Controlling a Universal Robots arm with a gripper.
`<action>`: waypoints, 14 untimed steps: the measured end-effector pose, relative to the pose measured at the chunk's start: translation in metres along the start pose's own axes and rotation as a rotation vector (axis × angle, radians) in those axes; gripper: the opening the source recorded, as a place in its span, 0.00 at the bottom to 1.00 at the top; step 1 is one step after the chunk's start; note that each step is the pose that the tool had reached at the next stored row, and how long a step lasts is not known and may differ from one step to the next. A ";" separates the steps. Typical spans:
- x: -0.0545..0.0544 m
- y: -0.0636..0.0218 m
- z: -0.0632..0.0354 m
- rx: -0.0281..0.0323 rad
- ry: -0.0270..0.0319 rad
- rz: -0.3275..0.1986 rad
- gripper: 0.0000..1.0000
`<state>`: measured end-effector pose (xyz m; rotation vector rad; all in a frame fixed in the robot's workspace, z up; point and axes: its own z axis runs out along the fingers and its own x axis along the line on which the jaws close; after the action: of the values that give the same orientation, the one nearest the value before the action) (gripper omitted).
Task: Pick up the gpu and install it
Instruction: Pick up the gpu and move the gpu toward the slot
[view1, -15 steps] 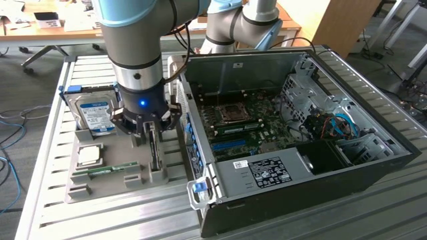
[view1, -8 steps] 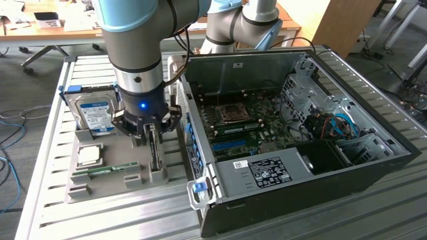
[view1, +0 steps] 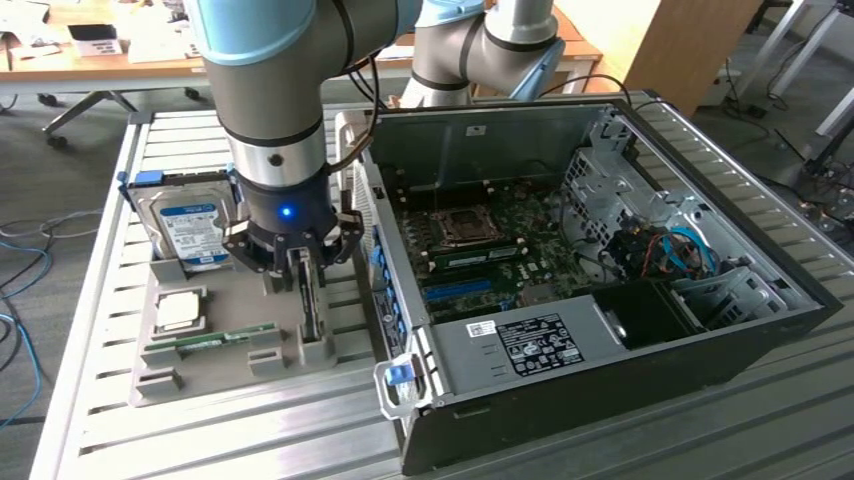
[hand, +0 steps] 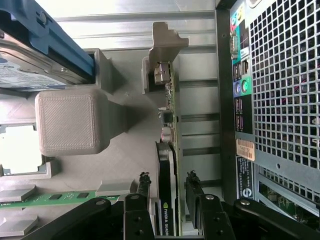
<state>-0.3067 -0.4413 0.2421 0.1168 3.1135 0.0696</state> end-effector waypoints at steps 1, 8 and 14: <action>0.000 0.0000 0.0004 0.0001 0.0002 0.000 0.43; 0.000 -0.0002 0.0037 0.0002 0.0002 0.000 0.43; 0.000 -0.0004 0.0076 0.0002 0.0002 0.000 0.43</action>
<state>-0.3067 -0.4413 0.2345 0.1167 3.1137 0.0693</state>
